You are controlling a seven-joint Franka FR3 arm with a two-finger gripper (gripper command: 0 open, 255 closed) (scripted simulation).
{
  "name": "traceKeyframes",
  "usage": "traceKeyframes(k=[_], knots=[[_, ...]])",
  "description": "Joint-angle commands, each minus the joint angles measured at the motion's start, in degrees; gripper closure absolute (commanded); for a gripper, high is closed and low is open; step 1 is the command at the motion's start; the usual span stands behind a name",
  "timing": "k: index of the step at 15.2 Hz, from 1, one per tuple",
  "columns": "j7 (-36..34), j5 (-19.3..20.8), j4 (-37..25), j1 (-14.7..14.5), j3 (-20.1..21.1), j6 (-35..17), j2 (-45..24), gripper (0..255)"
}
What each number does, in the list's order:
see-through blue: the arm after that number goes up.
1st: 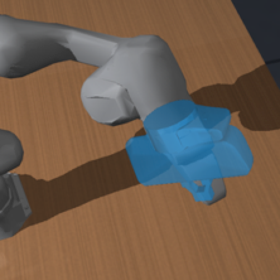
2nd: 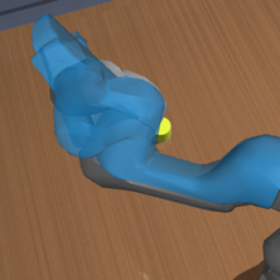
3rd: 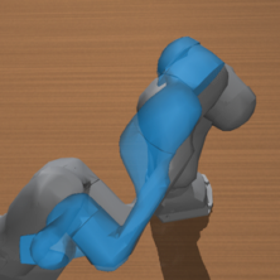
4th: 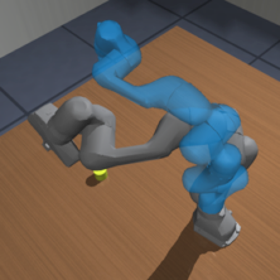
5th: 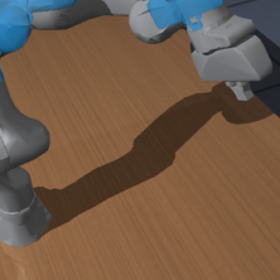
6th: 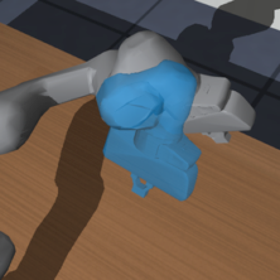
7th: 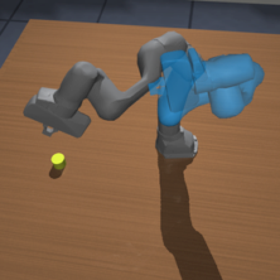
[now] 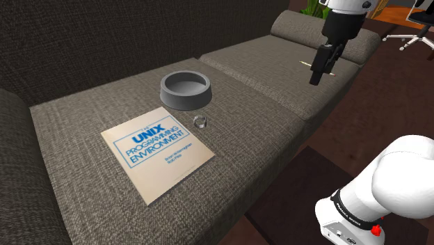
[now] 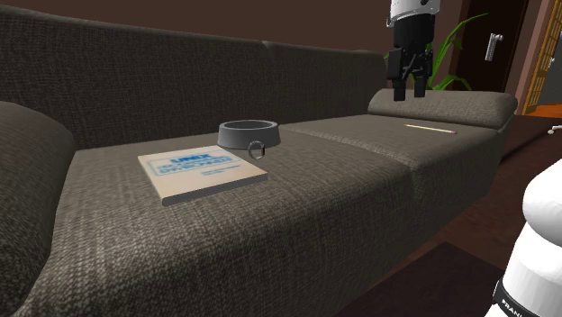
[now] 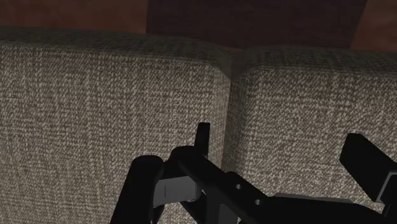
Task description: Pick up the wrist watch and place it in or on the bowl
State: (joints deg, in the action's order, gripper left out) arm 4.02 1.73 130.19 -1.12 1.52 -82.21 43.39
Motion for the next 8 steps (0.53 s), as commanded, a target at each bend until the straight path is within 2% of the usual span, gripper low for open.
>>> traceKeyframes(k=[1,8], knots=[[0.0,0.0,0.0,0.0,0.0,0.0,0.0,0],[-10.7,-6.8,-0.7,-1.8,7.7,-5.7,-5.1,0]])
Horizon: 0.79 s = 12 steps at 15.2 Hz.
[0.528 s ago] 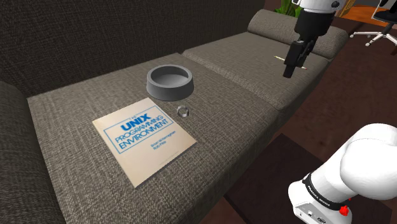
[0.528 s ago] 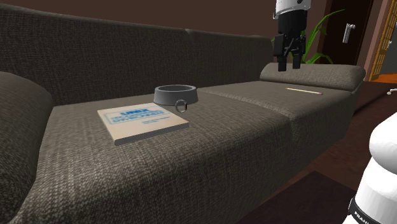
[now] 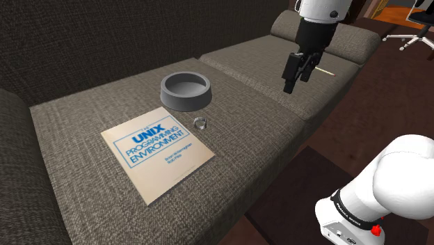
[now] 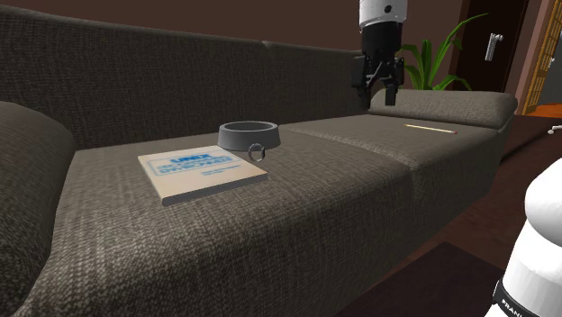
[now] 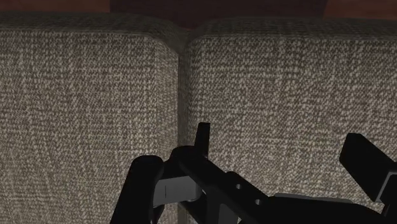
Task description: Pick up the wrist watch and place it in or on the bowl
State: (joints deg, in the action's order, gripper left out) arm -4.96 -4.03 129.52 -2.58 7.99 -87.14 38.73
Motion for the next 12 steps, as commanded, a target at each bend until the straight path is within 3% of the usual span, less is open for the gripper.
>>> traceKeyframes(k=[1,12], knots=[[-3.2,-1.8,-0.4,-0.5,2.3,-1.6,-1.5,0],[-19.6,-6.4,-9.1,-1.8,13.9,-11.2,-16.3,0]])
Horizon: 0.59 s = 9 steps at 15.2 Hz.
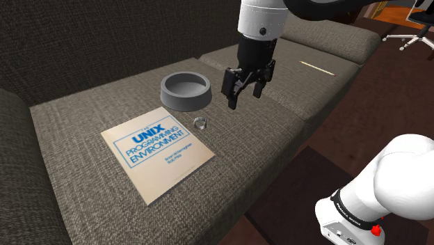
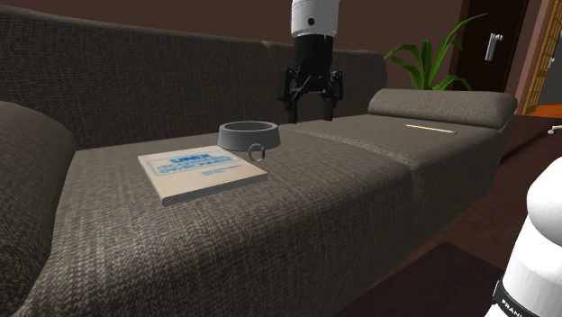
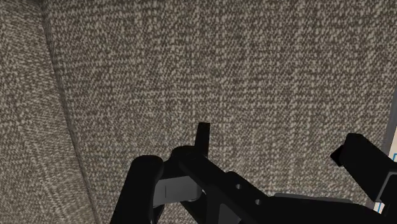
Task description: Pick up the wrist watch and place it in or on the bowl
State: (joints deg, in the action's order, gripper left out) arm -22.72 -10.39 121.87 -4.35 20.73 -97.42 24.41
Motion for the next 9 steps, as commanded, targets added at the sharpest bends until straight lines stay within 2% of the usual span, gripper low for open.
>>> traceKeyframes(k=[1,7,9], knots=[[-3.4,0.0,-2.7,-0.1,2.2,-1.7,-3.7,0],[-13.2,2.7,-11.6,-0.5,8.1,-5.6,-15.0,0],[-13.7,3.0,-11.4,-0.6,8.4,-6.6,-15.6,0]])
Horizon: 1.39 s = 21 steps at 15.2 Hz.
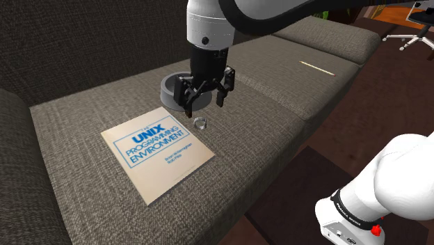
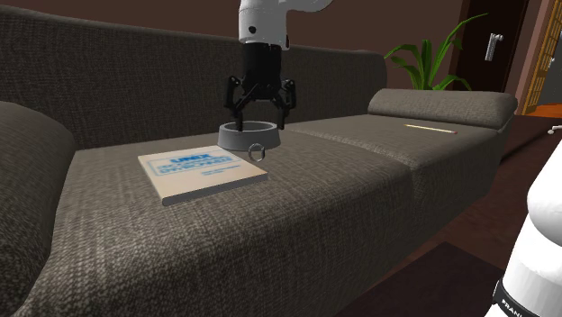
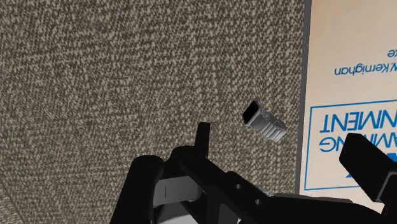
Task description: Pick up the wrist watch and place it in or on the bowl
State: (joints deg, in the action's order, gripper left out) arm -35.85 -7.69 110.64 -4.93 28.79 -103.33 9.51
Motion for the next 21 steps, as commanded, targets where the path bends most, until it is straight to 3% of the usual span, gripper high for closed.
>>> traceKeyframes(k=[1,6,14,15,21], knots=[[-0.6,0.2,0.6,-0.1,0.4,-1.4,-0.8,0],[-0.7,0.3,4.4,-0.3,0.8,-5.7,-1.3,0],[-0.7,0.3,4.3,-0.3,0.8,-5.7,-1.3,0],[-0.7,0.3,4.3,-0.3,0.8,-5.7,-1.3,255],[-0.7,0.3,4.3,-0.3,0.8,-5.7,-1.3,255]])
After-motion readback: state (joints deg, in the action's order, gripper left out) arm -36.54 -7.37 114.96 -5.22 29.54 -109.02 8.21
